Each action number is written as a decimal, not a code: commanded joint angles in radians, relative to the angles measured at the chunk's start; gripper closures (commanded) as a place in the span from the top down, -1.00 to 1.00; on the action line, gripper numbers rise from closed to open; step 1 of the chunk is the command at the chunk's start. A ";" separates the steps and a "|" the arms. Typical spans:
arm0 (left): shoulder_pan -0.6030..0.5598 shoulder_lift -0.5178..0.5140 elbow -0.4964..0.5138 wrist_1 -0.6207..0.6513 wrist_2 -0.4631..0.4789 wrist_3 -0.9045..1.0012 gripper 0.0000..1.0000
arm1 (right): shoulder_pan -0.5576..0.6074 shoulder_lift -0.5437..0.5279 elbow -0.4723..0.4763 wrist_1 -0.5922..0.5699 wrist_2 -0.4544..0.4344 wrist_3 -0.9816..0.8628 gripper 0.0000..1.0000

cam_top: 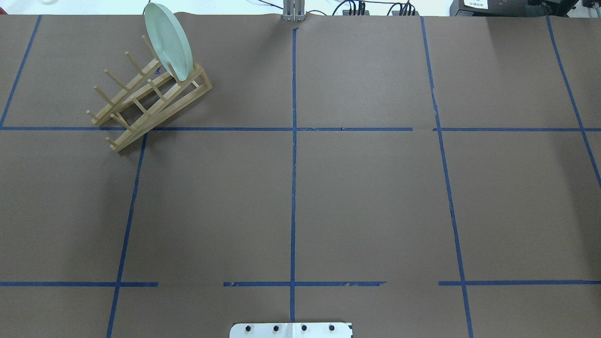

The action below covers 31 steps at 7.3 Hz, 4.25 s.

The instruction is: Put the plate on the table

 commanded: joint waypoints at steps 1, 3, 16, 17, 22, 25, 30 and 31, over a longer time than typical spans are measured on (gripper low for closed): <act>0.149 -0.106 0.034 -0.278 0.225 -0.363 1.00 | 0.000 0.000 0.000 0.000 0.000 0.000 1.00; 0.200 -0.196 0.151 -0.523 0.322 -0.669 1.00 | 0.000 0.000 0.000 0.000 0.000 0.000 1.00; 0.395 -0.356 0.354 -0.776 0.654 -0.923 0.03 | 0.000 0.000 0.002 0.000 0.000 0.000 1.00; 0.397 -0.356 0.354 -0.775 0.660 -0.917 -0.99 | 0.000 0.000 0.002 0.000 0.000 0.000 1.00; 0.343 -0.339 0.111 -0.571 0.649 -0.841 -1.00 | 0.000 0.000 0.002 0.000 0.000 0.000 1.00; 0.350 -0.345 -0.149 -0.247 0.655 -0.914 -1.00 | 0.000 0.000 0.002 0.000 0.000 0.000 1.00; 0.755 -0.492 -0.338 0.810 0.820 -0.845 -1.00 | 0.000 0.000 0.002 0.000 0.000 0.000 1.00; 0.813 -0.497 -0.315 0.924 0.817 -0.731 -1.00 | 0.000 0.000 0.002 0.000 0.000 0.000 1.00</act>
